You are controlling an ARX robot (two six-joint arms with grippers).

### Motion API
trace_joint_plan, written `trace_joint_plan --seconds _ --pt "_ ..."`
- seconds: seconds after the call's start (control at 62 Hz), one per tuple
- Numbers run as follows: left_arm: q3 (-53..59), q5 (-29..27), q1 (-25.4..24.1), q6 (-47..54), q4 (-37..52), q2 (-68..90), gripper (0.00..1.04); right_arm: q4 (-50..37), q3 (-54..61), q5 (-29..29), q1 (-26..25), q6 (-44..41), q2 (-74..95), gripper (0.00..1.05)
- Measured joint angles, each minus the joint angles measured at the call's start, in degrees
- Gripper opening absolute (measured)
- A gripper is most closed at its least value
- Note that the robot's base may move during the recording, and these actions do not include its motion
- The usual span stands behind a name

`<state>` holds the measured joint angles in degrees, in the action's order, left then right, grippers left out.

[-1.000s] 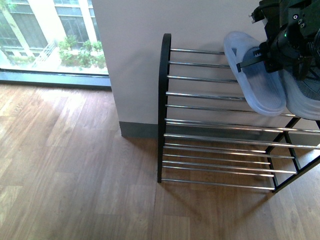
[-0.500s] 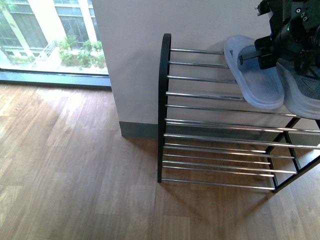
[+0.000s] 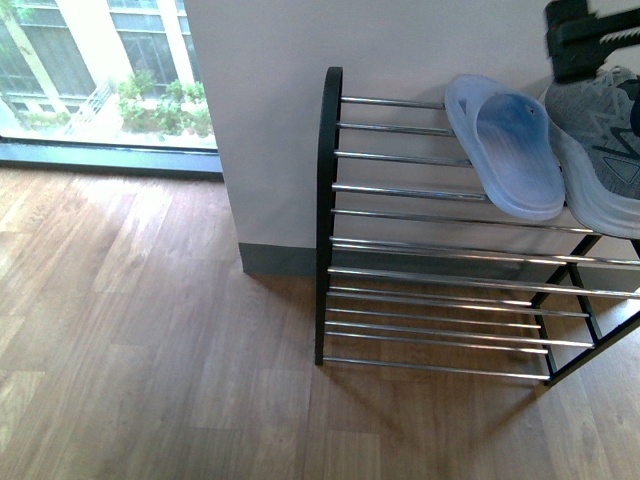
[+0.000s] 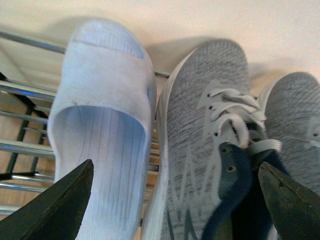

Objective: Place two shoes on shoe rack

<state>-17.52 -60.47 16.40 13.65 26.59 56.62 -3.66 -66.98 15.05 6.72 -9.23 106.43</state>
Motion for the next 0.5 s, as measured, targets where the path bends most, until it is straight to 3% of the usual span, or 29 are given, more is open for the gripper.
trace_joint_plan --seconds 0.21,0.323,0.419,0.5 --pt "0.0 0.0 0.0 0.0 0.0 0.0 0.02 -4.07 8.7 -7.43 -4.7 -2.86 -18.14 0.96" --pt "0.0 0.0 0.0 0.02 0.0 0.0 0.02 -5.88 11.58 -8.76 -5.77 -2.89 -23.98 0.95" --pt "0.0 0.0 0.0 0.02 0.0 0.0 0.02 -28.22 22.01 -14.53 -6.64 4.11 -26.91 0.75" --pt "0.0 0.0 0.0 0.02 0.0 0.0 0.02 -35.21 28.72 -15.1 -6.62 6.4 -28.5 0.63"
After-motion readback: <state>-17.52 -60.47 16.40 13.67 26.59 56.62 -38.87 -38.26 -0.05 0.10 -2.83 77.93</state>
